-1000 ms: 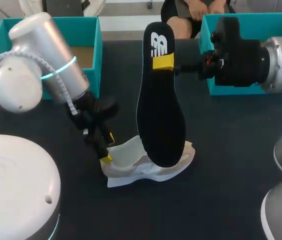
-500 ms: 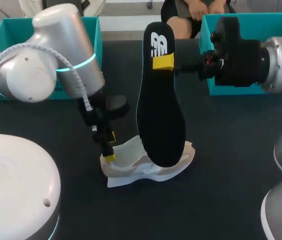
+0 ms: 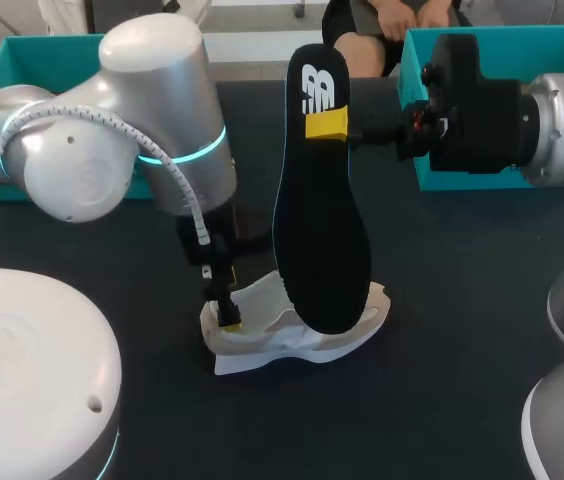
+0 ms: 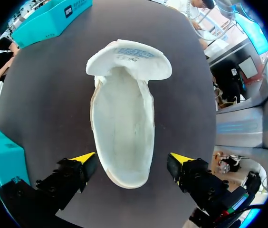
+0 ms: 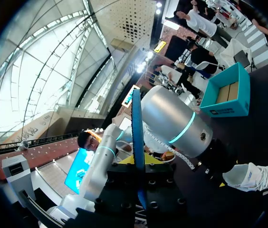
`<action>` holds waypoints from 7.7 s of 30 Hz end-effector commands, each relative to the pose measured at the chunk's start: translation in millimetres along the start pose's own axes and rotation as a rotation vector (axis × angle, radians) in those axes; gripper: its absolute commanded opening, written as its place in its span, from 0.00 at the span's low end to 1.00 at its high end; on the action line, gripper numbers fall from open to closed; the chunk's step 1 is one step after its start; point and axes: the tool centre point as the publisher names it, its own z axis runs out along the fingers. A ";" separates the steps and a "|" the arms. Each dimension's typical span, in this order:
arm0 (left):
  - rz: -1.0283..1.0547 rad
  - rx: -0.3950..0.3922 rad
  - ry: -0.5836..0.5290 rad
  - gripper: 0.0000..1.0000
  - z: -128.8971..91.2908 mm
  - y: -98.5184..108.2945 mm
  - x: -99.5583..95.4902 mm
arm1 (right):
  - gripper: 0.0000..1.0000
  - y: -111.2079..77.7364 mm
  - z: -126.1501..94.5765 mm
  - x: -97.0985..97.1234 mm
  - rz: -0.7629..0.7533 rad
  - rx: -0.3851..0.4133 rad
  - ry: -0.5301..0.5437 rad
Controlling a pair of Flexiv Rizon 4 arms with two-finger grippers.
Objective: Take the shoe out of the shoebox, open the shoe tongue, remove and reinsert the insole, then place the shoe into the shoebox
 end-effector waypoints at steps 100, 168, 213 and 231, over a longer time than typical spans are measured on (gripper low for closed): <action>0.736 -0.139 0.665 0.00 13.4 -68.1 -74.1 | 0.00 -0.4 2.7 0.2 0.002 -0.001 -0.004; 1.476 -0.431 0.367 0.00 59.9 -100.1 -60.2 | 0.00 -0.4 2.7 0.2 0.002 -0.001 -0.004; 1.642 0.274 -0.151 1.00 -95.8 -143.8 -100.9 | 0.00 -0.4 2.7 0.2 0.002 -0.001 -0.004; 1.649 0.445 -0.412 1.00 -158.6 -124.5 -68.4 | 0.00 -0.4 2.7 0.2 0.002 -0.001 -0.004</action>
